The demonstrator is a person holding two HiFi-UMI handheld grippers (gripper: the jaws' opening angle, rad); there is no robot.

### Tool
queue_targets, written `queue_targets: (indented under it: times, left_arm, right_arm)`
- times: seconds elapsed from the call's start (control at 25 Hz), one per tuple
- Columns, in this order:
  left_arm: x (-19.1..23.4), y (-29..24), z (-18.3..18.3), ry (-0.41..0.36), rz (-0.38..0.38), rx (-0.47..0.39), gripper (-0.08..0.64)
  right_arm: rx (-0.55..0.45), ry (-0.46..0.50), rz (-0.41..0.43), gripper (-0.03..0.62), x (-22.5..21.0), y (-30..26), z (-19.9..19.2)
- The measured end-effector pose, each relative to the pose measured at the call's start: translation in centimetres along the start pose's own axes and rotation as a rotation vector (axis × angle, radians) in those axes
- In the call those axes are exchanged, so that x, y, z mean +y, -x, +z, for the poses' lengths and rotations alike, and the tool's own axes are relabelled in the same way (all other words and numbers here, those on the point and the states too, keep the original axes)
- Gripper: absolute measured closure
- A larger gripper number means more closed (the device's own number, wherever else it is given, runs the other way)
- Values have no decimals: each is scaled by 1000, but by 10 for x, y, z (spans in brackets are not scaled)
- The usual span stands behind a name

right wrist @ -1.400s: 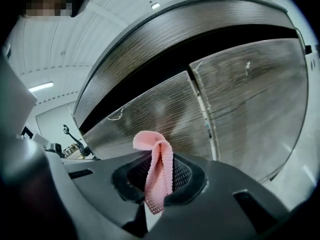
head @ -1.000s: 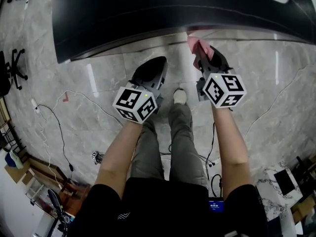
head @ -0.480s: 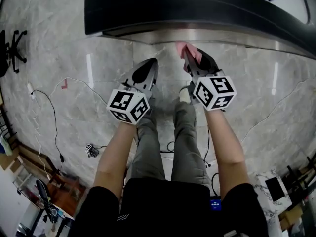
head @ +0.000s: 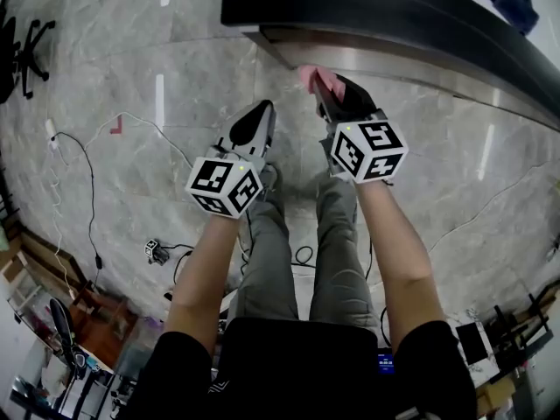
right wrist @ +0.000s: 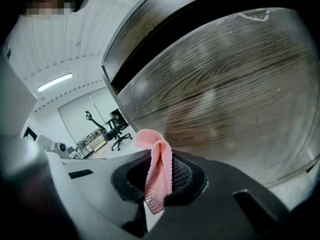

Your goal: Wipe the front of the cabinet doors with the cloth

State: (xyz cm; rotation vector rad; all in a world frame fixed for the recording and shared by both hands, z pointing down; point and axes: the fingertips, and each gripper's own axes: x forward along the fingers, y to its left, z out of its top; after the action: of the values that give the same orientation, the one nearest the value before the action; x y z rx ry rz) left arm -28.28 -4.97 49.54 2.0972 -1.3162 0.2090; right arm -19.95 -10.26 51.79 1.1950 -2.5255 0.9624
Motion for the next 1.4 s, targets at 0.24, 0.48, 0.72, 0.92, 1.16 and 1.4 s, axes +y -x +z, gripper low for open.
queue_targets:
  times: [0.24, 0.48, 0.72, 0.92, 1.16, 1.4]
  left_arm:
    - [15, -2, 2, 13, 16, -10, 551]
    - [10, -19, 6, 7, 9, -16, 551]
    - [-14, -41, 4, 5, -14, -5, 551]
    - [-41, -58, -2, -22, -52, 16, 551]
    - [-73, -80, -4, -40, -83, 31, 551]
    - [-105, -102, -9, -57, -115, 46, 551]
  right_arm:
    - [29, 22, 23, 549, 15, -27, -5]
    - [29, 10, -4, 549, -1, -24, -4]
    - [24, 5, -47, 549, -35, 3, -2]
    - [5, -15, -100, 549, -70, 30, 0]
    - [-23, -33, -159, 549, -113, 62, 10]
    - [-45, -48, -211, 549, -151, 91, 18]
